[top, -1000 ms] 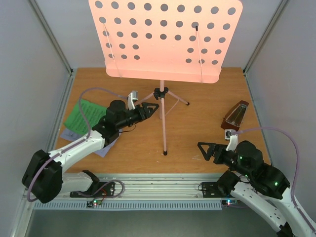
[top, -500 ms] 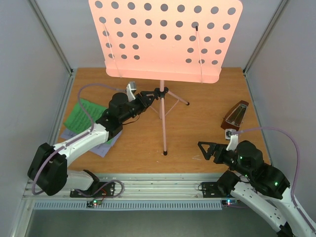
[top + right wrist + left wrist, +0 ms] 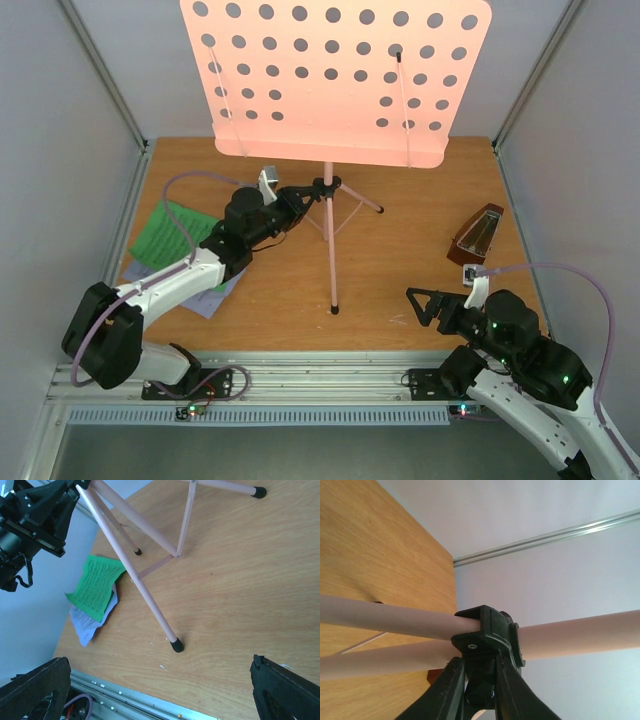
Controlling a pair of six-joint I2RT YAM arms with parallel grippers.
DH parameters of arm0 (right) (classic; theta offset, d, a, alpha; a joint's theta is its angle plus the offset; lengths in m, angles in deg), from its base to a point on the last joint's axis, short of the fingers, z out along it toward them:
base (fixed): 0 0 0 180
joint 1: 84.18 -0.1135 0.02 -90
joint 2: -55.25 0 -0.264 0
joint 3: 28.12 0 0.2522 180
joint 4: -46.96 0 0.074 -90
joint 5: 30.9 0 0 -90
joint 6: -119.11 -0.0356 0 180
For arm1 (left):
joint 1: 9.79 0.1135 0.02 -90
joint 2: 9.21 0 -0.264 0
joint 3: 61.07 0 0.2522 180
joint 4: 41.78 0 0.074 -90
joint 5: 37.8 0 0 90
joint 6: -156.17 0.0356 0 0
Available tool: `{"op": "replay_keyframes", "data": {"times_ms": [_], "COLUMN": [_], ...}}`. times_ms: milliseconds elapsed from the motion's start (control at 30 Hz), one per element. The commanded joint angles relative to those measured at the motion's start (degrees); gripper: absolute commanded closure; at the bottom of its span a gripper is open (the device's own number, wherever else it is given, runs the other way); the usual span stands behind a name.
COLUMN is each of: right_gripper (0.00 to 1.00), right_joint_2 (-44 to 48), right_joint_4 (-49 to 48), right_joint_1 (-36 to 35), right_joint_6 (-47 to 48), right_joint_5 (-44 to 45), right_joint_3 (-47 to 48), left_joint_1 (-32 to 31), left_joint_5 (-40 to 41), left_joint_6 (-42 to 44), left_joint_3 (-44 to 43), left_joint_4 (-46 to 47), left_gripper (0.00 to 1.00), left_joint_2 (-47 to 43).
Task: Pack up the instrument practice props
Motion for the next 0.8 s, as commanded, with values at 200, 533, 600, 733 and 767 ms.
{"op": "replay_keyframes", "data": {"times_ms": [200,533,600,733,767], "right_gripper": [0.02,0.02,0.02,0.01,0.02], "right_joint_2": [0.72,1.81,2.29,3.65,3.95], "right_joint_4": [0.77,2.06,2.87,4.12,4.19], "right_joint_1": [0.05,0.05,0.08,0.07,0.10], "right_joint_6": [-0.57,-0.58,-0.57,-0.56,-0.65], "right_joint_5": [1.36,1.95,2.26,3.21,3.37], "right_joint_3": [0.87,1.23,1.55,1.75,1.76], "left_joint_1": [-0.35,-0.34,-0.35,-0.28,-0.34], "left_joint_5": [2.33,2.97,4.03,10.67,12.16], "left_joint_6": [-7.94,-7.81,-3.89,9.57,12.34], "left_joint_3": [1.25,2.03,2.40,3.01,3.92], "left_joint_4": [8.90,8.49,5.70,-6.99,-8.43], "left_gripper": [0.96,0.57,0.37,0.23,0.22], "left_joint_2": [2.78,0.16,-2.66,-9.98,-11.93]}}
